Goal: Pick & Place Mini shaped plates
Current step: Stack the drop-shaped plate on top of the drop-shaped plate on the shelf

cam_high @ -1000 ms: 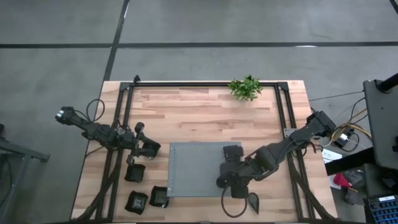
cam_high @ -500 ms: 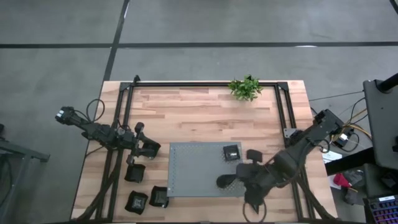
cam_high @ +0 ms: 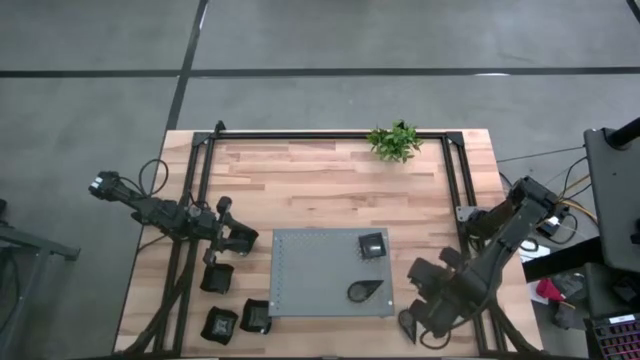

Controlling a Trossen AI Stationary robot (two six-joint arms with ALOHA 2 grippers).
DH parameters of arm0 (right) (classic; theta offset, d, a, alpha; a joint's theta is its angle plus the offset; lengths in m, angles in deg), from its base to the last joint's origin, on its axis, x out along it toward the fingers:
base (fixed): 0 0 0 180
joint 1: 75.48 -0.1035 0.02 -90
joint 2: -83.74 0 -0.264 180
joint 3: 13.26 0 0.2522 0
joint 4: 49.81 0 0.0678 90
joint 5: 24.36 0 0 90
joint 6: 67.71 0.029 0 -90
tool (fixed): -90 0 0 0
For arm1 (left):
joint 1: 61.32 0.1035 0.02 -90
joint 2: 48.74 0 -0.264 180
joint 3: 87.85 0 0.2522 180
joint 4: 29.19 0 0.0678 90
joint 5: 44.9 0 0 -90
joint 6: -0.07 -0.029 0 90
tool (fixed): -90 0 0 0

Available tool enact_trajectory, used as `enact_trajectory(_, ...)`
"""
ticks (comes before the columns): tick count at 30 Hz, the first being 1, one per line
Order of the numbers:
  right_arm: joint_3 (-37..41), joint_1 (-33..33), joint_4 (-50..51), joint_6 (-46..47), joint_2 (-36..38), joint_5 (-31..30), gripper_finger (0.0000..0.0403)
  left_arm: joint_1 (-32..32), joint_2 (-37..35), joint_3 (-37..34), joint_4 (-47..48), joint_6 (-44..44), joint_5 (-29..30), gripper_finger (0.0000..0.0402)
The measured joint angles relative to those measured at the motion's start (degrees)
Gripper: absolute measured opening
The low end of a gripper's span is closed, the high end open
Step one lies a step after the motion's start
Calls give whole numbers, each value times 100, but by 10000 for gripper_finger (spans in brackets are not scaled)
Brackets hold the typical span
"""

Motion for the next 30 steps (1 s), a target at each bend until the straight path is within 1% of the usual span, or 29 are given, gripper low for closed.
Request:
enact_trajectory(3, 414, -49, -304, 277, 3, 430, 84, 0, 0, 0, 0, 0, 0, 163)
enact_trajectory(6, 814, -45, -495, 402, 3, 527, 100, 0, 0, 0, 0, 0, 0, 163)
enact_trajectory(9, 1229, -44, -826, 533, 3, 803, 121, 0, 0, 0, 0, 0, 0, 163)
enact_trajectory(13, 1879, -44, -2037, 594, 49, 1256, 147, 2, 0, 0, 0, 0, 0, 163)
enact_trajectory(16, 2314, -42, -2874, 523, 125, 1349, 158, 2, 0, 0, 0, 0, 0, 163)
enact_trajectory(19, 2642, -44, -3446, 606, 216, 1482, 161, 2, 0, 0, 0, 0, 0, 163)
enact_trajectory(21, 2791, -44, -3776, 622, 263, 1447, 161, 2, 0, 0, 1, 0, 0, 163)
enact_trajectory(27, 3329, -44, -5093, 669, 261, 1618, 151, 2, 0, 0, 0, 0, 0, 163)
enact_trajectory(30, 3547, -47, -5363, 777, 261, 1663, 145, 2, 0, 0, 0, 0, 0, 163)
